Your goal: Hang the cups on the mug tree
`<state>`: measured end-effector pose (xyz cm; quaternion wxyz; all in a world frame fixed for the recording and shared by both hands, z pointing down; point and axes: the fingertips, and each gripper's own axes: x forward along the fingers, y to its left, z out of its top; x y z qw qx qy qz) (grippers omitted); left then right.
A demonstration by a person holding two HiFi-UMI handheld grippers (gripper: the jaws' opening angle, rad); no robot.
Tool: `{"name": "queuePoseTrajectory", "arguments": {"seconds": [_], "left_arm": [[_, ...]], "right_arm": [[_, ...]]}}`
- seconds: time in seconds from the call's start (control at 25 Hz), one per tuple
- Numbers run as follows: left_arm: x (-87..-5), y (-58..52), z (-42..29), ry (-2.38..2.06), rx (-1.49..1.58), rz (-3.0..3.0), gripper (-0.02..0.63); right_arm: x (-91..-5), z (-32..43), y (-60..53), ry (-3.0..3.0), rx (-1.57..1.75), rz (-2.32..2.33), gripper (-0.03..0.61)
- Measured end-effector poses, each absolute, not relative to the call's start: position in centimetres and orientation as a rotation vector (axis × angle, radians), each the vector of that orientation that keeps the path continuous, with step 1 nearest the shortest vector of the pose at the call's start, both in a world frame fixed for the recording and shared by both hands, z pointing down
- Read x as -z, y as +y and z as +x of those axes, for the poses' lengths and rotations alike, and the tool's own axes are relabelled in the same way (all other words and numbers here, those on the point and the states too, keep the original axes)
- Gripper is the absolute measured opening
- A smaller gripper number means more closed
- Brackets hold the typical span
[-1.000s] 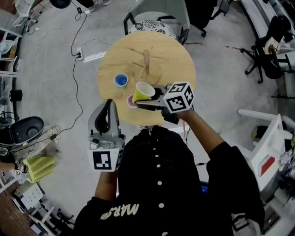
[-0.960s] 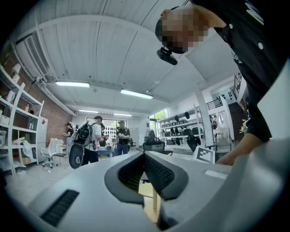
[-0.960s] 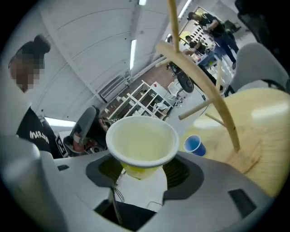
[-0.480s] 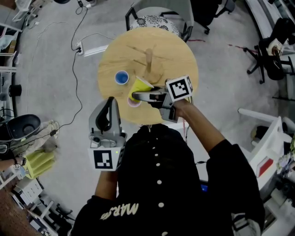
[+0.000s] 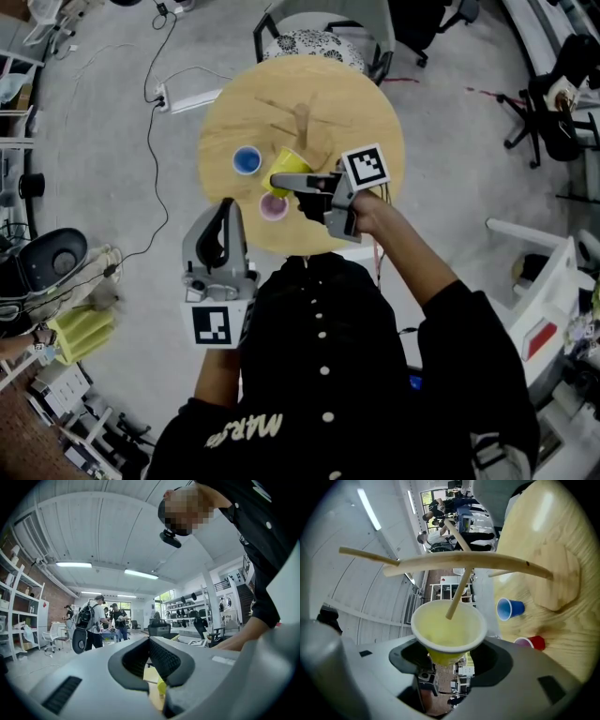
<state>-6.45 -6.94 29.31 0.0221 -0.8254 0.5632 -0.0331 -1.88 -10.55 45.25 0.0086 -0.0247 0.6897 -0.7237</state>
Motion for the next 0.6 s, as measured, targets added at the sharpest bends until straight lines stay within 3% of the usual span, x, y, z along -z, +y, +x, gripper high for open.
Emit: {"name": "queuePoseTrajectory", "arguments": {"seconds": [0.6], "left_arm": [[-30.2, -9.0, -4.7, 1.725, 0.14, -2.572, -0.005]], "right_arm": [[-46.4, 1.8, -15.1, 2.031, 2.259, -0.157, 0.276]]}}
